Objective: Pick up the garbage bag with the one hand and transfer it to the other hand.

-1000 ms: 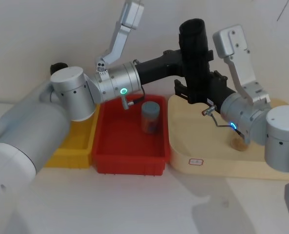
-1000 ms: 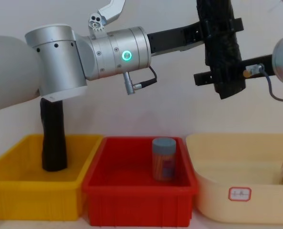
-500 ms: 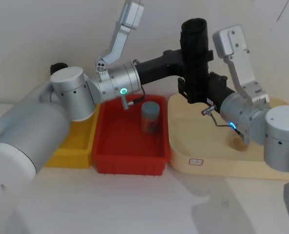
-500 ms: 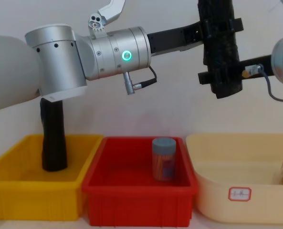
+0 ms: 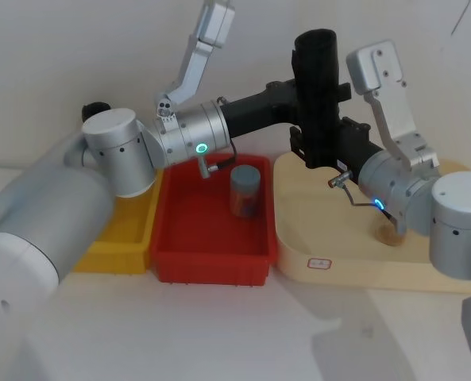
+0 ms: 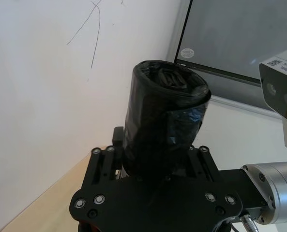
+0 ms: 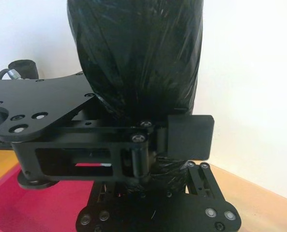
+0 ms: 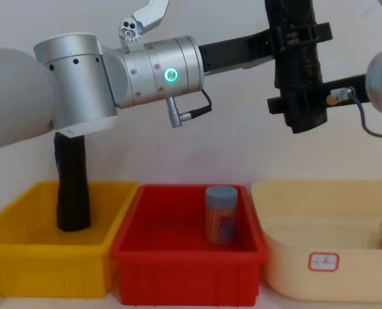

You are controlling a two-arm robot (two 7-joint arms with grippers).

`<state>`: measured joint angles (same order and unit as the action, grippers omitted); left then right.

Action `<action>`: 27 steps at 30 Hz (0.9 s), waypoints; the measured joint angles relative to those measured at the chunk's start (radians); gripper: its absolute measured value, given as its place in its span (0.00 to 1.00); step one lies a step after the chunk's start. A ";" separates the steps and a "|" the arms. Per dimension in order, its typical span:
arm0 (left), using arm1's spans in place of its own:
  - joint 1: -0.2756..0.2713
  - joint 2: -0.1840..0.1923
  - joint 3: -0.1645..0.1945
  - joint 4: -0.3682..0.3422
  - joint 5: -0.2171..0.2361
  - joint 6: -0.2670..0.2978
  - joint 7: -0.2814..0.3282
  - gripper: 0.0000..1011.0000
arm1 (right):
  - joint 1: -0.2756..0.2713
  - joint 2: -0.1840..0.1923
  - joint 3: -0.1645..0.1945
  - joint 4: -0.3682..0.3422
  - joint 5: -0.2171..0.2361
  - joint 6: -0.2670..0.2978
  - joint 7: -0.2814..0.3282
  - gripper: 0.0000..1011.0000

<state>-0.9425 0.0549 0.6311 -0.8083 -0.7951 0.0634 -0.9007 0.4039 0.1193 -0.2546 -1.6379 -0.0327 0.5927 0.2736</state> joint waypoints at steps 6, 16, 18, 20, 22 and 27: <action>0.000 0.000 0.000 0.000 0.000 0.000 0.000 0.73 | 0.000 0.000 0.000 0.000 0.000 0.000 0.000 0.57; 0.000 0.000 0.000 0.000 0.000 0.000 0.000 0.99 | 0.010 -0.003 0.016 0.010 -0.007 -0.001 -0.014 0.57; 0.000 0.000 0.000 0.000 0.000 0.000 0.000 0.99 | 0.018 -0.005 0.029 0.019 -0.011 -0.001 -0.025 0.57; 0.000 0.000 0.000 0.000 0.000 0.000 0.000 0.99 | 0.023 -0.007 0.037 0.025 -0.013 -0.001 -0.033 0.57; 0.000 0.000 0.000 0.000 0.000 0.000 0.000 0.99 | 0.028 -0.008 0.045 0.031 -0.015 -0.001 -0.039 0.57; 0.000 0.000 0.000 0.000 0.000 0.000 0.000 0.99 | 0.058 -0.013 0.081 0.069 -0.018 0.013 -0.063 0.57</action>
<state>-0.9425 0.0549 0.6311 -0.8083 -0.7951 0.0634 -0.9003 0.4617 0.1065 -0.1740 -1.5688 -0.0508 0.6052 0.2106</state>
